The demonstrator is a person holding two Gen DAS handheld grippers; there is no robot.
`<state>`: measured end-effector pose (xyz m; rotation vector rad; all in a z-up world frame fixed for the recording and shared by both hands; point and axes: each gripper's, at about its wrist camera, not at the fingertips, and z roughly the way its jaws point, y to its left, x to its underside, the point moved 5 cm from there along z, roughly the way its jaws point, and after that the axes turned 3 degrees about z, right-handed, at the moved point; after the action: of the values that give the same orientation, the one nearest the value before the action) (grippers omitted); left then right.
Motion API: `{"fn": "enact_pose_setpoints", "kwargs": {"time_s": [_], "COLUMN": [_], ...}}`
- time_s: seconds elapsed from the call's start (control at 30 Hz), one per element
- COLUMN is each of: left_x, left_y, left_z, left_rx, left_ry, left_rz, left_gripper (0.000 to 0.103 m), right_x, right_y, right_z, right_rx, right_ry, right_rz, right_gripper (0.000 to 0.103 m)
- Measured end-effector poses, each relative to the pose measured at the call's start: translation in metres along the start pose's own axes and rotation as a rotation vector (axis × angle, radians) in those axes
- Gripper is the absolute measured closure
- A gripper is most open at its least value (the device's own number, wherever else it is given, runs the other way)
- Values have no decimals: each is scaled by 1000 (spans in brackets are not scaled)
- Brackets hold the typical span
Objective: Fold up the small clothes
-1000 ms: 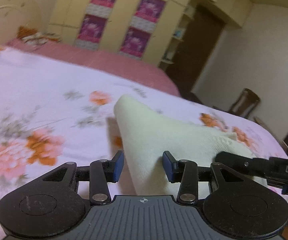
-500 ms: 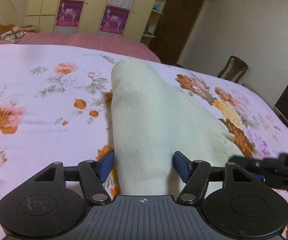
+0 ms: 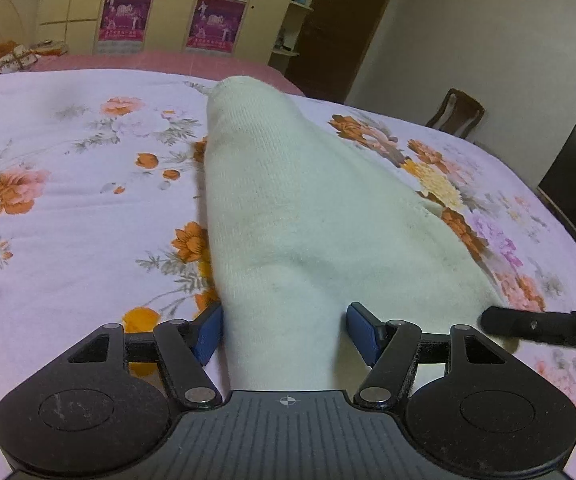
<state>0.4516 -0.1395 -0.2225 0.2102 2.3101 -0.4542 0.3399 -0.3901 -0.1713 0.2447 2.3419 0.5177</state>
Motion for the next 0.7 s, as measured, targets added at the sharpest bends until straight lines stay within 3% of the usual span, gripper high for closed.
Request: {"fn": "enact_pose_setpoints", "kwargs": {"time_s": [0.07, 0.2, 0.3, 0.33, 0.4, 0.5, 0.6, 0.67, 0.7], "left_x": [3, 6, 4, 1, -10, -30, -49, -61, -66], "left_y": [-3, -5, -1, 0, 5, 12, 22, 31, 36], "left_z": [1, 1, -4, -6, -12, -12, -3, 4, 9], "left_rx": [-7, -14, 2, 3, 0, 2, -13, -28, -37], "left_ry": [3, 17, 33, 29, -4, -28, -38, -52, -56], "left_rz": [15, 39, 25, 13, -14, -42, -88, -129, -148], "left_gripper": [37, 37, 37, 37, 37, 37, 37, 37, 37], "right_x": [-2, 12, 12, 10, 6, -11, -35, -53, -62], "right_y": [1, -14, -12, -12, -12, -8, -4, -2, -1], "right_z": [-5, 13, 9, 8, 0, -4, 8, 22, 30], "right_rx": [54, 107, 112, 105, 86, 27, 26, 17, 12], "right_ry": [-32, 56, 70, 81, 61, 3, -28, -45, -52], "right_rz": [-43, -13, -23, -12, 22, 66, 63, 65, 73], "right_gripper": [97, 97, 96, 93, 77, 68, 56, 56, 49]}}
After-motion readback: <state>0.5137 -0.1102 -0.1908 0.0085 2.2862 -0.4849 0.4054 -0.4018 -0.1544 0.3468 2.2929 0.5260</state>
